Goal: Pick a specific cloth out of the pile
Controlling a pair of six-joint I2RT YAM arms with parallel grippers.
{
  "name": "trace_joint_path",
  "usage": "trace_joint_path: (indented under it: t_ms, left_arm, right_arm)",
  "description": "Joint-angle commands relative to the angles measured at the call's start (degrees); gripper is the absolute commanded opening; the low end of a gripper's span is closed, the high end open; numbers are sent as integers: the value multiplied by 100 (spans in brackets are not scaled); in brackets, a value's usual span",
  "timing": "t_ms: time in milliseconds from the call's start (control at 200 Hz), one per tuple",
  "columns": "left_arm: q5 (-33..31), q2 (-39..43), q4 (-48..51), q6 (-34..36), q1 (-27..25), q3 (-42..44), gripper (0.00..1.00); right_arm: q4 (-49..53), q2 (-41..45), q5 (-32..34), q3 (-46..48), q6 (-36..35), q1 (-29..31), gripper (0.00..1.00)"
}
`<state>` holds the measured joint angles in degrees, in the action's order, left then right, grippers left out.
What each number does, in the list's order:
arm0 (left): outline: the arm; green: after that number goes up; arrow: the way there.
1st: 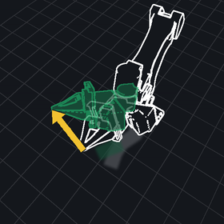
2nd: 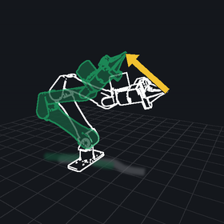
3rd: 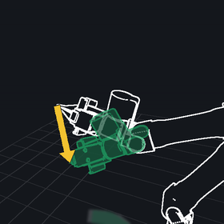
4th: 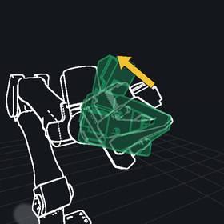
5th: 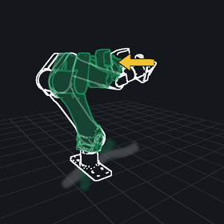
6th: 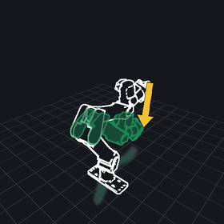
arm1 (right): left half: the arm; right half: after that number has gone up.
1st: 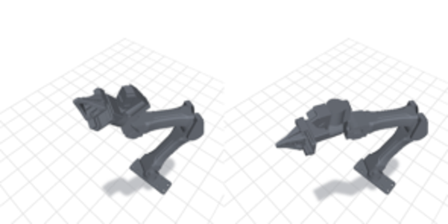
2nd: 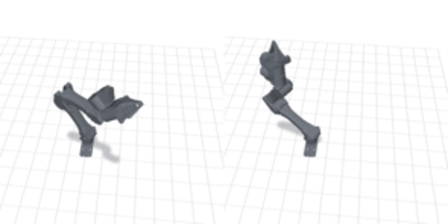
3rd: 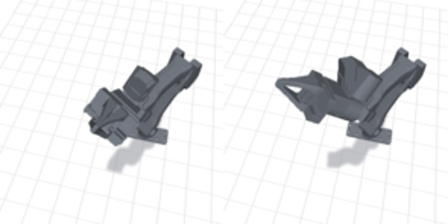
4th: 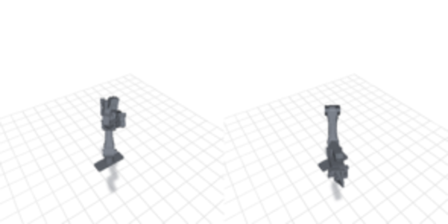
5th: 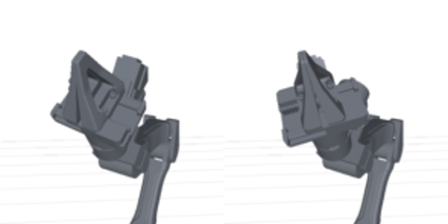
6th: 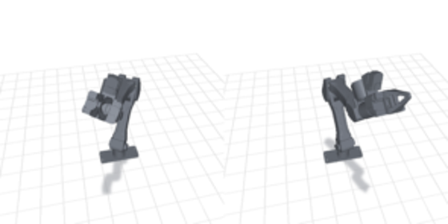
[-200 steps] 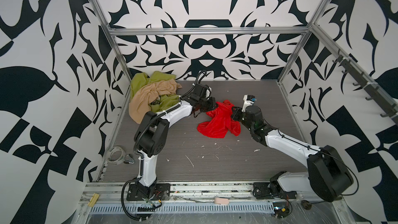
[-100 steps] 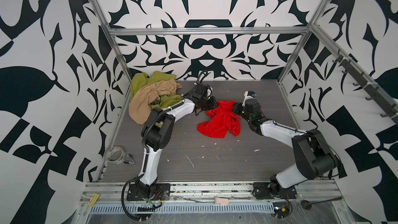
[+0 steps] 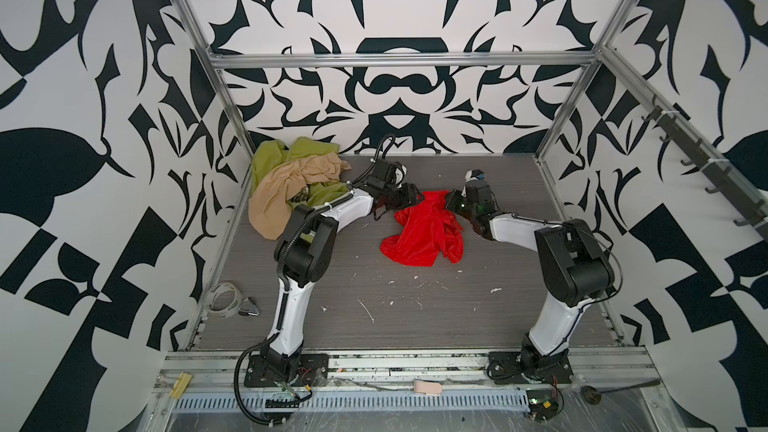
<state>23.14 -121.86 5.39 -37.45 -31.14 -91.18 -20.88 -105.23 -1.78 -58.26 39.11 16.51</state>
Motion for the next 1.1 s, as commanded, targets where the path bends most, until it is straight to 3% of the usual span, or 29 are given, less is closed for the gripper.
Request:
trace_joint_path:
  t_ms: [0, 160, 185, 255, 435, 685, 970, 1015, 1095]
  left_arm:
    - [-86, 565, -116, 108, 106, 228, 66]
    - [-459, 1163, -65, 319, 241, 463, 82]
    - [-523, 1266, -64, 361, 254, 512, 84]
    - [-686, 1544, -53, 535, 289, 582, 91]
    - [-1003, 2317, 162, 854, 498, 889, 93]
    - [-1557, 4067, 205, 1154, 1103, 2356, 94]
    - [-2051, 6074, 1097, 1420, 1914, 3653, 97]
    - [-2400, 6310, 1194, 1480, 2011, 3847, 100]
    - [-3680, 6637, 1149, 1459, 2032, 4321, 99]
  right_arm:
    - [151, -15, -66, -319, -114, -61, 32]
    - [509, 432, 102, -436, -407, -69, 54]
    - [572, 544, 156, -447, -494, -69, 64]
    - [749, 842, 302, -492, -763, -69, 74]
    - [955, 1646, 604, -298, -1419, -69, 76]
    - [910, 3087, 1215, 1022, -2645, -69, 74]
    - [869, 4167, 1779, 2319, -3086, -87, 75]
    - [592, 4231, 1857, 2618, -3395, -87, 76]
    - [-105, 4241, 2095, 3168, -3938, -87, 78]
